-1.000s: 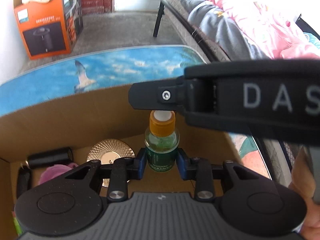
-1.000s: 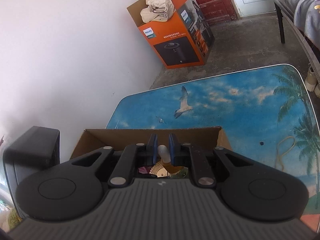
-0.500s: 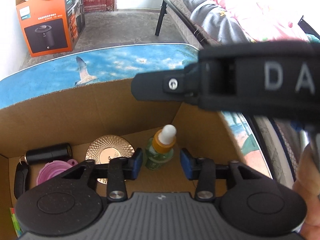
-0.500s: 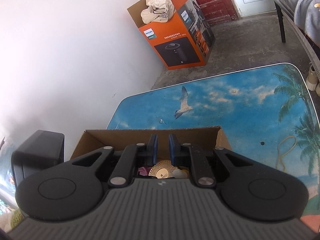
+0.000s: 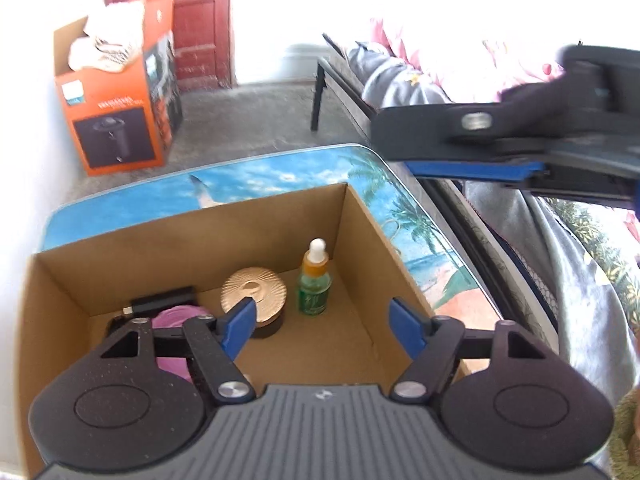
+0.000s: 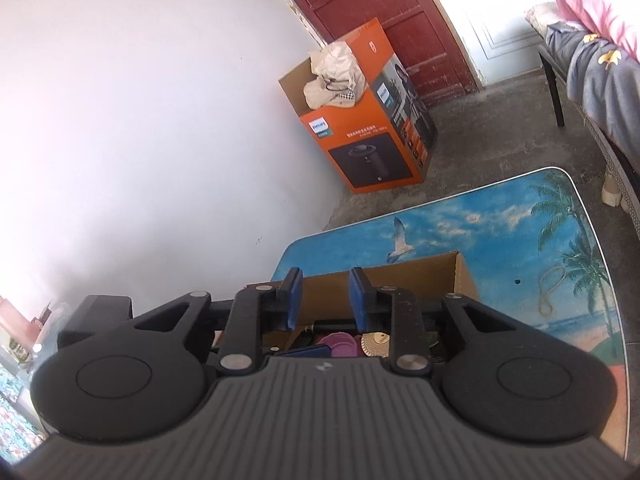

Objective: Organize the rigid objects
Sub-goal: 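Carry the dropper bottle into the box and open the right gripper, then move the right gripper to the white supplement jar on the table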

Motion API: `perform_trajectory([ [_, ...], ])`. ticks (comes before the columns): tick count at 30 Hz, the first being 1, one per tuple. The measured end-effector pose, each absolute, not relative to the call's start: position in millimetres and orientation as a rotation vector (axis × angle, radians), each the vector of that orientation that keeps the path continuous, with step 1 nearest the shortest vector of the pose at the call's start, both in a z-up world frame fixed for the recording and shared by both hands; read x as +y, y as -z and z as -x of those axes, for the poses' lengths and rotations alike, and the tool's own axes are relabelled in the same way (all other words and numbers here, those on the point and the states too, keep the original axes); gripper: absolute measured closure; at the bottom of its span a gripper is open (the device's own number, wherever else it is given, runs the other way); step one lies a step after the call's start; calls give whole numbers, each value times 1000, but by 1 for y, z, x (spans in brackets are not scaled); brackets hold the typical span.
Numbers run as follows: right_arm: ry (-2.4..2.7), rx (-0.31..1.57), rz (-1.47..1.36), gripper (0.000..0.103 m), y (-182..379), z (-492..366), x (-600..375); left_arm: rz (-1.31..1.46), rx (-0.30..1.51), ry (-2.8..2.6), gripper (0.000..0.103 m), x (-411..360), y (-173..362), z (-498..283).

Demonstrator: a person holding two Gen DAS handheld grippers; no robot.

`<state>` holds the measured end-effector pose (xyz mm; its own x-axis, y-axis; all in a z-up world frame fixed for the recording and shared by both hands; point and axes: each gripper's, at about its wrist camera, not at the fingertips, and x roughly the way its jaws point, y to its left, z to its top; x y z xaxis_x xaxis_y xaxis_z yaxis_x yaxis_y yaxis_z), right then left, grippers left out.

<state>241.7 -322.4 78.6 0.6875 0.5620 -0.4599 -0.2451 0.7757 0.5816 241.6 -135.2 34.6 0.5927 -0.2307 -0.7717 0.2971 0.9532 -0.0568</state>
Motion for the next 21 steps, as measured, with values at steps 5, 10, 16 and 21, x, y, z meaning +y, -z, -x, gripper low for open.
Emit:
perform_trajectory([
  [5,-482,590,-524,59,-101,-181,-319,-79,851,278,20,-115,-60,-201],
  [10,-463,570,-499,52,-104,-136,-305,-62,820,248,17,-92,-72,-164],
  [16,-462,627,-512,50,-90,-105,-274,-65,802,215,14,-62,-70,-124],
  [21,-472,661,-510,43,-80,-86,-241,-38,792,167,14,-28,-67,-95],
])
